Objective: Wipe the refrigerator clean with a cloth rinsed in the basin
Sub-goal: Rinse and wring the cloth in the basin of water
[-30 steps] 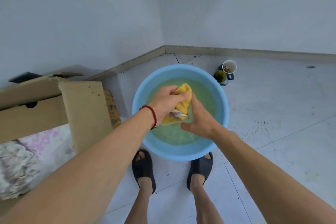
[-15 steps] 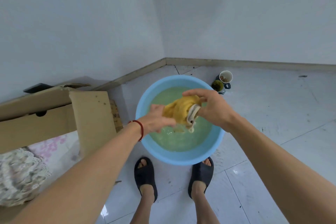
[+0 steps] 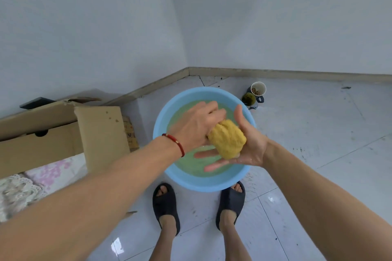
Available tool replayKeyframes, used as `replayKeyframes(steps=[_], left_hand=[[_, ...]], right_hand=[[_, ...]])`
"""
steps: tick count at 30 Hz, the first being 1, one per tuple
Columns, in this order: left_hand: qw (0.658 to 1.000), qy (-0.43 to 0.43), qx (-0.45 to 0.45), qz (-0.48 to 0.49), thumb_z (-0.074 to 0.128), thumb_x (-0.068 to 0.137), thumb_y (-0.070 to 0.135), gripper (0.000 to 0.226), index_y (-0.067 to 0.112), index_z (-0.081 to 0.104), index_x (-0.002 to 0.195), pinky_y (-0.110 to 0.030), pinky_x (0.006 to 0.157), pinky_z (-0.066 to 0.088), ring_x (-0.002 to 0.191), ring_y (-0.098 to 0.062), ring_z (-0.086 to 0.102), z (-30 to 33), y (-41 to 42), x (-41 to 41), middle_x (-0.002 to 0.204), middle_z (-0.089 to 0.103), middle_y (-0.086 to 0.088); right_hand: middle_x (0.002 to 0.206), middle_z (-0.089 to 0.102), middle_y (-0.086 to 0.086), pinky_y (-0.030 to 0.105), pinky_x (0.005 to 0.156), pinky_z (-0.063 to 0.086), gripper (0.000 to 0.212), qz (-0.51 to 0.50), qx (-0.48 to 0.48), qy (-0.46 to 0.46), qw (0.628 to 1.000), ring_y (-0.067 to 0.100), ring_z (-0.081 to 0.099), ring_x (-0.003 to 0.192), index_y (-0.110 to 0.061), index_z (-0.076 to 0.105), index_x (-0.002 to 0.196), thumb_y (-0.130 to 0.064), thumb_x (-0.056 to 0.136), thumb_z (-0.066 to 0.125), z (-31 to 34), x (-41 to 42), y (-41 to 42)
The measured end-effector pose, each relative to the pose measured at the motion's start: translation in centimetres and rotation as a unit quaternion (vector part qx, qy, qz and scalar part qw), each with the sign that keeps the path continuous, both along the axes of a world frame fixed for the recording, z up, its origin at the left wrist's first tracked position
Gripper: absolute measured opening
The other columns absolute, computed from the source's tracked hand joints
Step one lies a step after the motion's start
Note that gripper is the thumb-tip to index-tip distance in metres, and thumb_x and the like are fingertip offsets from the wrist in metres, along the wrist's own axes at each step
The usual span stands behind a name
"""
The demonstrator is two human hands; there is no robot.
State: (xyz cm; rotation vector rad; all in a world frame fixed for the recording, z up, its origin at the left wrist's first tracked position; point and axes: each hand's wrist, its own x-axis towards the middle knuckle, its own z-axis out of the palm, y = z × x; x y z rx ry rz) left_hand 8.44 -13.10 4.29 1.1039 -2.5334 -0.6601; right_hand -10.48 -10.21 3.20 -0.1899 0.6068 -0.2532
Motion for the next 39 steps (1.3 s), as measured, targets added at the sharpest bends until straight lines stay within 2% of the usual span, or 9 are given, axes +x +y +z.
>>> replayKeyframes(steps=[5, 11, 17, 19, 24, 28, 31, 34, 39], left_hand=[[0.984, -0.144, -0.045, -0.097, 0.062, 0.084, -0.002, 0.019, 0.008, 0.059, 0.1, -0.042, 0.057, 0.048, 0.073, -0.031, 0.056, -1.5, -1.5, 1.7, 0.09, 0.058, -0.012], [0.909, -0.33, 0.242, 0.075, 0.068, 0.075, 0.026, 0.014, 0.017, 0.059, 0.072, -0.03, 0.055, 0.043, 0.064, -0.03, 0.058, -1.3, -0.3, -0.6, 0.066, 0.057, 0.0], [0.741, -0.124, 0.63, 0.196, 0.063, 0.073, 0.006, 0.012, 0.011, 0.054, 0.077, -0.022, 0.044, 0.029, 0.04, -0.017, 0.033, -0.6, -0.1, -0.7, 0.052, 0.045, -0.002], [0.684, -0.06, 0.697, 0.206, 0.063, 0.081, 0.004, 0.019, 0.01, 0.057, 0.098, -0.029, 0.049, 0.049, 0.047, -0.021, 0.048, -0.3, -0.5, -0.1, 0.065, 0.053, -0.006], [0.95, -0.177, 0.247, 0.068, 0.069, 0.075, 0.002, 0.032, 0.025, 0.047, 0.077, -0.031, 0.056, 0.039, 0.077, -0.027, 0.058, -2.4, -0.9, 1.0, 0.08, 0.049, 0.004], [0.994, -0.071, 0.044, -0.074, 0.064, 0.074, -0.014, 0.037, 0.015, 0.051, 0.094, -0.038, 0.053, 0.045, 0.068, -0.024, 0.051, -1.4, -1.3, 1.4, 0.084, 0.05, 0.0], [0.991, -0.053, -0.055, -0.106, 0.061, 0.076, -0.011, 0.035, 0.014, 0.048, 0.096, -0.037, 0.045, 0.042, 0.06, -0.025, 0.05, -0.8, -1.8, 1.7, 0.081, 0.05, -0.006], [0.983, -0.121, -0.092, -0.099, 0.075, 0.071, -0.004, 0.04, 0.015, 0.046, 0.092, -0.032, 0.036, 0.04, 0.049, -0.028, 0.05, -1.2, -2.7, 2.9, 0.071, 0.051, -0.006], [0.933, -0.337, 0.122, 0.031, 0.066, 0.079, 0.022, 0.014, 0.017, 0.055, 0.07, -0.031, 0.055, 0.04, 0.064, -0.03, 0.055, -0.1, -2.1, 1.1, 0.064, 0.053, 0.001]], right_hand=[[0.092, 0.063, 0.011, 0.022, 0.05, 0.045, 0.056, 0.128, -0.16, 0.116, 0.972, 0.019, 0.059, 0.075, -0.003, 0.058, 0.124, -0.032, 0.084, 0.084, 0.1, 1.2, -0.6], [0.07, 0.058, -0.008, 0.026, 0.059, 0.042, 0.022, 0.263, -0.509, 0.45, 0.685, 0.019, 0.056, 0.068, -0.022, 0.055, 0.081, -0.017, 0.08, 0.076, -1.2, 2.6, -0.9], [0.094, 0.06, 0.004, 0.043, 0.069, 0.051, 0.026, 0.215, -0.692, 0.456, 0.517, 0.029, 0.059, 0.086, -0.013, 0.053, 0.102, -0.014, 0.086, 0.073, -3.8, 1.5, -0.5], [0.096, 0.059, 0.004, 0.041, 0.07, 0.049, 0.029, 0.193, -0.69, 0.458, 0.526, 0.028, 0.058, 0.088, -0.012, 0.053, 0.103, -0.016, 0.086, 0.076, -4.2, 1.3, -0.5], [0.105, 0.07, 0.004, 0.035, 0.086, 0.05, 0.028, 0.056, -0.259, 0.303, 0.915, 0.022, 0.063, 0.095, -0.017, 0.07, 0.111, -0.039, 0.094, 0.07, -2.5, -1.2, -1.2], [0.128, 0.07, 0.013, 0.05, 0.1, 0.05, 0.063, -0.052, -0.025, 0.132, 0.99, 0.025, 0.068, 0.111, -0.013, 0.073, 0.126, -0.062, 0.097, 0.047, -2.0, -1.6, 0.3], [0.146, 0.057, 0.022, 0.053, 0.096, 0.056, 0.08, -0.004, 0.0, -0.05, 0.999, 0.033, 0.057, 0.135, -0.008, 0.051, 0.15, -0.059, 0.089, 0.064, -1.6, 0.2, 1.5], [0.097, 0.069, 0.012, 0.027, 0.061, 0.057, 0.055, 0.101, -0.125, 0.045, 0.986, 0.023, 0.069, 0.081, -0.004, 0.059, 0.132, -0.028, 0.088, 0.082, -0.1, 1.3, 0.8], [0.077, 0.065, 0.002, 0.035, 0.061, 0.052, 0.02, 0.218, -0.516, 0.474, 0.679, 0.029, 0.064, 0.071, -0.015, 0.061, 0.099, -0.019, 0.084, 0.074, -0.6, 3.1, -1.1]])
